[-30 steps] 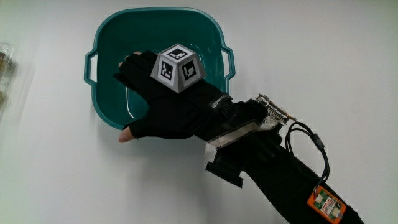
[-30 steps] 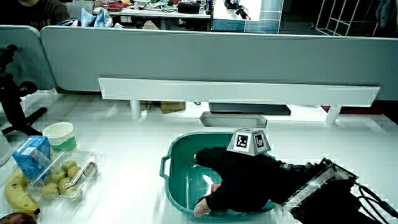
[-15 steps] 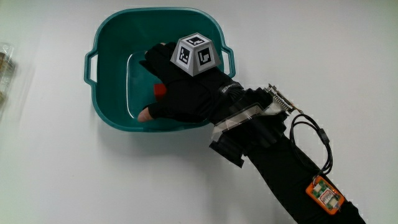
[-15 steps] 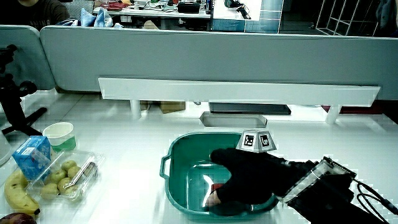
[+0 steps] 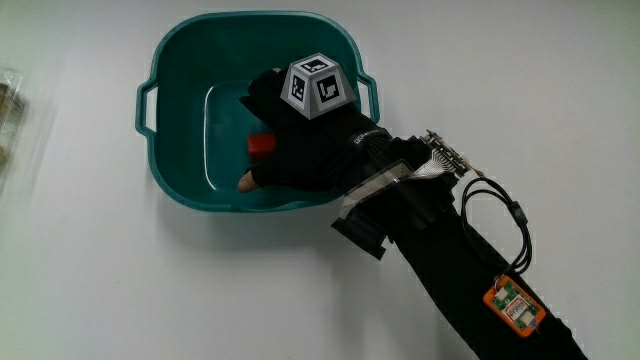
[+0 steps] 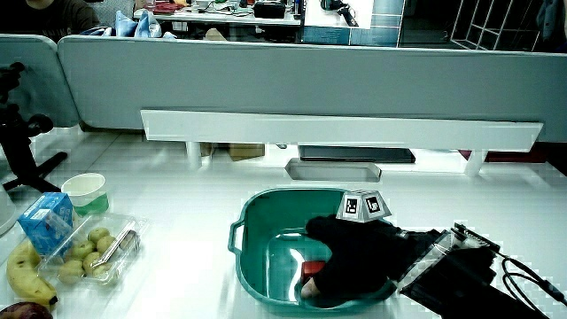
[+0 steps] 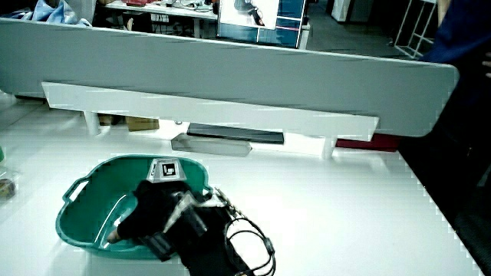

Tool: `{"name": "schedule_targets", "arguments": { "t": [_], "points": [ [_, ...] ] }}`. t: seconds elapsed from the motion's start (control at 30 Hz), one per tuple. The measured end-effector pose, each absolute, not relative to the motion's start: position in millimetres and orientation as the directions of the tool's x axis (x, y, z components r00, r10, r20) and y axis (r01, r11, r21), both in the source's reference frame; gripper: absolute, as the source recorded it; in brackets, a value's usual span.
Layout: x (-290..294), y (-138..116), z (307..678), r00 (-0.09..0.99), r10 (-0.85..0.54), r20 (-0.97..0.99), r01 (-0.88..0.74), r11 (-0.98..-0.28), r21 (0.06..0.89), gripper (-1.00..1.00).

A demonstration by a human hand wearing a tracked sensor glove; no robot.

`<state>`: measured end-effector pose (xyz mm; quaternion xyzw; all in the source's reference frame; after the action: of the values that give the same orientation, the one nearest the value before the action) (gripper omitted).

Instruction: Pick red block

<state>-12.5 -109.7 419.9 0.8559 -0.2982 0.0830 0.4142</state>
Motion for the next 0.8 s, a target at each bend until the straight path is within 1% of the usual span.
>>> {"name": "schedule_targets", "arguments": {
  "t": [0.27,0.33,0.4,0.43,0.5,0.57,0.63,0.73,0.8],
  "points": [
    [-16.0,-109.2,425.6,0.830,-0.471,0.298,-0.526,-0.486,0.697,0.00],
    [-17.4,-108.5,427.4,0.828,-0.477,0.293,-0.524,-0.474,0.708,0.00],
    [-18.2,-108.4,427.9,0.833,-0.484,0.267,-0.510,-0.485,0.711,0.00],
    [-18.3,-108.6,428.8,0.832,-0.485,0.269,-0.509,-0.476,0.717,0.00],
    [-18.2,-108.8,428.7,0.835,-0.486,0.259,-0.505,-0.489,0.711,0.00],
    [-18.2,-108.4,428.0,0.830,-0.489,0.268,-0.513,-0.481,0.711,0.00],
    [-17.7,-108.5,428.2,0.838,-0.483,0.256,-0.503,-0.498,0.707,0.00],
    [-18.2,-108.1,429.3,0.831,-0.489,0.264,-0.513,-0.491,0.705,0.05],
    [-18.4,-108.0,430.0,0.834,-0.489,0.256,-0.510,-0.505,0.696,0.09]
  ]
}}
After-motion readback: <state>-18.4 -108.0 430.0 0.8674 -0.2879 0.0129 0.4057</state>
